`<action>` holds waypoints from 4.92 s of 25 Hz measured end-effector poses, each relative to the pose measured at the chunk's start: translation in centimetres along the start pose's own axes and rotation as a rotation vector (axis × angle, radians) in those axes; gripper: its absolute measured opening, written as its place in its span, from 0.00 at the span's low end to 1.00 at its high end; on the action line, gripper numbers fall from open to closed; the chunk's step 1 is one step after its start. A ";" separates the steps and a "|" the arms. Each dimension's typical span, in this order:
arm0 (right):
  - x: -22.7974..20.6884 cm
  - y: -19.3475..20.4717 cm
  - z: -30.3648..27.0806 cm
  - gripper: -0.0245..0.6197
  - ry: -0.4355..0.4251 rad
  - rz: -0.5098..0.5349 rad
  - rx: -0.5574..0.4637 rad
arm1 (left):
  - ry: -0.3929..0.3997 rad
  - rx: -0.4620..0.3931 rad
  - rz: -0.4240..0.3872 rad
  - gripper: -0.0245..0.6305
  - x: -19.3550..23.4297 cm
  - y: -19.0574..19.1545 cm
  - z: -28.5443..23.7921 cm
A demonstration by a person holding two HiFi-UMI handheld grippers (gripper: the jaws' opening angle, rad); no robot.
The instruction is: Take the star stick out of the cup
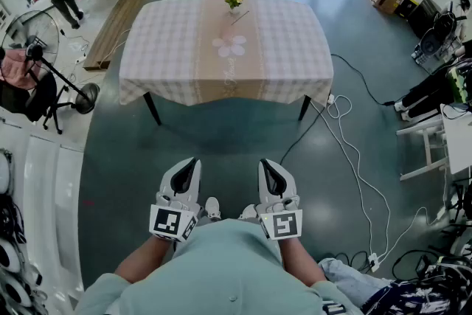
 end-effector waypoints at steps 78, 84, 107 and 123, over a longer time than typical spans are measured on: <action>-1.6 -0.5 -0.4 0.26 -0.011 -0.026 -0.044 | -0.026 -0.012 0.001 0.04 -0.8 0.0 -0.7; -2.8 -0.4 0.0 0.26 -0.021 -0.022 -0.045 | -0.050 -0.014 -0.002 0.04 -2.0 -0.2 -1.1; -6.6 0.2 -0.1 0.25 -0.093 -0.059 -0.063 | -0.113 0.008 -0.002 0.04 -5.3 0.3 -4.0; -7.4 -0.3 -8.7 0.25 -0.056 -0.015 -0.056 | -0.067 -0.034 0.000 0.04 1.7 -1.2 -10.0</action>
Point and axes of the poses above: the fingertips, and each gripper's own axes: z backward along the fingers, x to its left, y out of its underside, the point moved 8 cm from there along z, backward along the fingers, and after that the axes turned 3 degrees about -x, right-handed, at the moved point
